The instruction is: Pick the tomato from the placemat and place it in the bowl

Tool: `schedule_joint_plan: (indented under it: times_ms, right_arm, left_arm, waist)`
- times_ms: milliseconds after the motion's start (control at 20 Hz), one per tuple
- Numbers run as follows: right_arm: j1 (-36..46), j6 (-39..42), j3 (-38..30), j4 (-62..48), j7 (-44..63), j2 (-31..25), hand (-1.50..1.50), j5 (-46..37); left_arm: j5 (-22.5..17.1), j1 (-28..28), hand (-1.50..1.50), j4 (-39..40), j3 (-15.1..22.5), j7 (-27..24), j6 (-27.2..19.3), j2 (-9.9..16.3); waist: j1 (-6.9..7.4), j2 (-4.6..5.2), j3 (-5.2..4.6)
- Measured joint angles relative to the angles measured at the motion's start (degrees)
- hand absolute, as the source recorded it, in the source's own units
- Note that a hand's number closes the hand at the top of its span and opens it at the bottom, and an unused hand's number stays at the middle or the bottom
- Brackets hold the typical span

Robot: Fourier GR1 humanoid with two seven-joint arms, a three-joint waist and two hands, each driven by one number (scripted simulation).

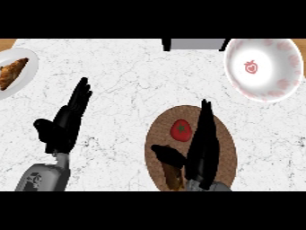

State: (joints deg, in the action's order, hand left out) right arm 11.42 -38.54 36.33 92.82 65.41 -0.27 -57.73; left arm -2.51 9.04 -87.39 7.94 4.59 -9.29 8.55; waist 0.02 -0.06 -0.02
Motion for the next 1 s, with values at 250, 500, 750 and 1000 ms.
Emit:
schedule_joint_plan:
  times_ms: [250,500,750,1000]
  right_arm:
    - [-2.48,-3.14,1.06,1.99,-2.83,0.02,-1.50,0.69]
    - [-3.32,-6.05,2.59,2.43,-3.69,0.01,-1.50,1.54]
    - [-2.26,-9.86,2.27,-0.59,-5.31,0.03,-1.50,5.05]
    - [-2.26,-13.24,2.32,-3.13,-6.08,0.10,-1.50,8.83]
  left_arm:
    - [-0.12,0.61,0.00,0.52,-1.29,-0.02,1.11,0.11]
    - [0.62,-0.14,0.00,0.24,-1.10,-0.38,1.47,-0.51]
    - [1.08,-0.24,0.00,0.39,-1.41,-0.73,1.47,-1.18]
    - [1.78,-1.10,0.00,-0.32,-1.14,-0.58,1.56,-1.92]
  waist:
    - [-0.05,0.02,0.02]
    - [0.05,0.02,0.02]
    - [0.19,0.07,0.03]
    - [0.21,0.07,0.03]
